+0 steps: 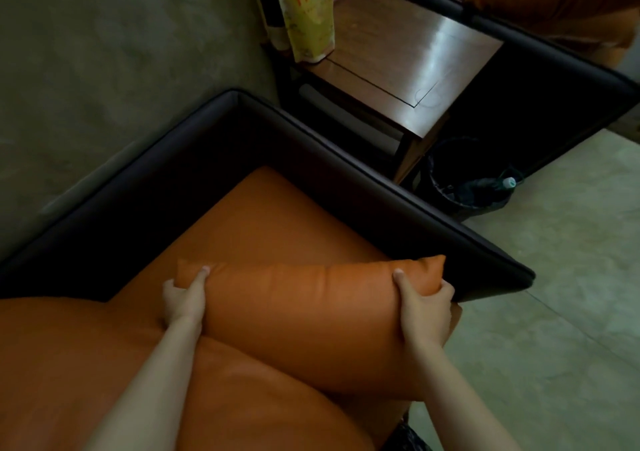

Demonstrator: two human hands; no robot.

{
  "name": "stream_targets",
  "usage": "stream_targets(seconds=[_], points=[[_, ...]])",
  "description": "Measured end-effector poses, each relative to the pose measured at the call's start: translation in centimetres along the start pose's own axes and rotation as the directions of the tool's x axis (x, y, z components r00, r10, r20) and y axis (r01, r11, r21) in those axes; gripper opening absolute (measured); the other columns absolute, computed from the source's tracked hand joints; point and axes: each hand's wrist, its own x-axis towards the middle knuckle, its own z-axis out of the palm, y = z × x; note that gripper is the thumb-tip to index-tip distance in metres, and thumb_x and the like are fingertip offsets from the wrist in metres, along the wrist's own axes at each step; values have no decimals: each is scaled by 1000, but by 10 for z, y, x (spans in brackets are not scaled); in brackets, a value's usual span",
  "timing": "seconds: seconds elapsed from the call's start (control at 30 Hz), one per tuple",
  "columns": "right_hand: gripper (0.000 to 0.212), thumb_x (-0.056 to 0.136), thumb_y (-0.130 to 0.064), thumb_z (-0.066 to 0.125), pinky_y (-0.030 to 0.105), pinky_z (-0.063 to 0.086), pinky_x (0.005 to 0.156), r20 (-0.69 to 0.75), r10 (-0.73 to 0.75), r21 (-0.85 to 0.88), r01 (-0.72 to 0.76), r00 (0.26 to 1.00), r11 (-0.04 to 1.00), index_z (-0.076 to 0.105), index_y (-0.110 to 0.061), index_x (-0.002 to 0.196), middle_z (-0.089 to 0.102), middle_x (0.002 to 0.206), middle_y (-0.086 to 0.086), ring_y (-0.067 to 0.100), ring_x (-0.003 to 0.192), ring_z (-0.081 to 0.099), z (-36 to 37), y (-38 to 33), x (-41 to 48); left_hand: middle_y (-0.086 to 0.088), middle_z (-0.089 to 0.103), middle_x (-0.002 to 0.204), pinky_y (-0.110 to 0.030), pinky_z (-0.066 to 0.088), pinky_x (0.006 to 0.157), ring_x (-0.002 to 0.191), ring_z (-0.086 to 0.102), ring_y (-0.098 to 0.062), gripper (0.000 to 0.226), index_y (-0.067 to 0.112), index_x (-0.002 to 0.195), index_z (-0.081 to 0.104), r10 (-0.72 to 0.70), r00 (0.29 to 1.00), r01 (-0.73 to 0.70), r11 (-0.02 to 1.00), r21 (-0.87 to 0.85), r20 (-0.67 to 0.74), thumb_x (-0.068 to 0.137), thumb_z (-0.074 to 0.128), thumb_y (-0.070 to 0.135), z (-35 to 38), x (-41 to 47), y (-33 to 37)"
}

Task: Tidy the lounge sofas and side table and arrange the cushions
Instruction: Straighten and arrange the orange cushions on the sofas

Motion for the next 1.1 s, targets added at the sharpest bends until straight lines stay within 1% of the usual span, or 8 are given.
stream_targets(seconds=[0.13,0.23,0.33,0.43,0.63,0.83,0.97,1.1], points=[[69,80,-50,70,39,43,88,-38,35,164,-29,999,986,40,-18,134,54,118,3,28,105,55,-17,10,-2,-12,39,148,-49,33,108,132,40,-37,75,17,148,29,90,996,-89,991,-95,7,88,66,42,3,-25,20],[68,80,-52,69,45,46,94,-80,84,268,-60,993,961,41,-19,132,55,126,8,31,112,55,-30,18,0,-9,39,146,-40,33,103,130,41,-30,69,17,146,32,146,989,-140,972,-187,22,89,65,36,10,-43,36],[66,83,-47,68,41,45,89,-133,143,367,-86,981,926,42,-12,133,54,127,10,30,109,55,-50,22,6,-7,44,136,-35,36,94,117,46,-22,62,15,139,39,156,986,-133,947,-291,56,88,67,34,19,-56,50],[63,84,-45,69,41,47,86,-179,207,458,-105,962,883,44,-11,131,55,127,10,29,106,57,-73,29,12,-7,47,130,-36,40,92,108,48,-21,59,14,135,43,166,979,-119,937,-329,117,86,70,33,35,-70,61],[59,87,-38,67,34,44,82,-260,307,575,-109,916,811,45,-8,133,56,131,12,30,113,57,-113,47,22,-6,50,117,-33,41,86,103,51,-21,54,9,131,46,283,923,-198,930,-311,260,86,71,26,79,-108,85],[52,91,-37,63,33,45,84,-307,401,653,-115,863,748,48,-7,131,56,127,11,27,109,58,-149,69,35,-6,52,117,-33,43,86,103,52,-21,54,9,129,47,348,861,-280,933,-226,370,85,73,25,119,-136,93],[48,92,-36,61,32,44,83,-310,430,670,-126,848,732,49,-8,129,57,125,11,23,102,57,-164,82,44,-4,50,117,-31,42,87,105,50,-19,55,9,132,46,379,842,-329,925,-192,383,86,71,25,141,-155,94],[48,93,-37,59,34,43,84,-305,431,647,-147,849,748,48,-6,129,56,128,13,30,112,57,-167,91,49,-4,50,122,-31,41,88,108,49,-19,55,10,134,43,380,851,-341,925,-169,362,89,68,27,151,-163,93]])
